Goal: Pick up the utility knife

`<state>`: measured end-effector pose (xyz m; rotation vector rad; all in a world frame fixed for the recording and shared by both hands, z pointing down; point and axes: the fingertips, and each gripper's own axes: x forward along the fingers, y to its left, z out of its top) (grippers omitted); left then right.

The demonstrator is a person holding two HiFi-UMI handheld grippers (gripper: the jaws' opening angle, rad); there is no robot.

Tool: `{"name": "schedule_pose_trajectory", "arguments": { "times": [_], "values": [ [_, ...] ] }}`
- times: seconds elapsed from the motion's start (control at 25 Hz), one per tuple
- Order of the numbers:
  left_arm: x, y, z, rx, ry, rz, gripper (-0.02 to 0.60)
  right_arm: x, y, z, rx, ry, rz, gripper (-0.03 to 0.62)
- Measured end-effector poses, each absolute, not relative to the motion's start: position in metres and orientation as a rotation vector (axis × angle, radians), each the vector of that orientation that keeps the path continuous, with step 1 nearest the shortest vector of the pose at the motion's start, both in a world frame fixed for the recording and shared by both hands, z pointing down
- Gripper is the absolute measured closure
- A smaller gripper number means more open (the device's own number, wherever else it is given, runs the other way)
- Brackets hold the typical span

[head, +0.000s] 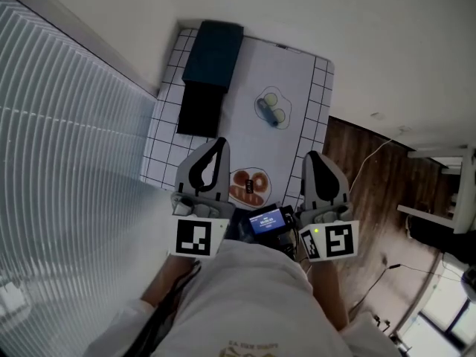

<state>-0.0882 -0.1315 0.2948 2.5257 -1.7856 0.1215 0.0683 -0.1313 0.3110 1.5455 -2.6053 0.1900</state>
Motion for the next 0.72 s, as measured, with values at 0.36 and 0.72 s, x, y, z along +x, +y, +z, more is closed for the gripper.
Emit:
{"name": "schedule_pose_trajectory", "arguments": {
  "times": [0.36, 0.72],
  "values": [
    [-0.091, -0.165, 0.34, 2.515, -1.731, 0.233, 0.578, 0.052, -0.158, 0.351, 1.464, -2.57, 0.264, 0.585],
    [-0.089, -0.186, 0.389, 2.467, -1.71, 0.341, 0.578, 0.042, -0.18, 0.394, 1.401, -2.542, 0.349, 0.572]
  ]
}}
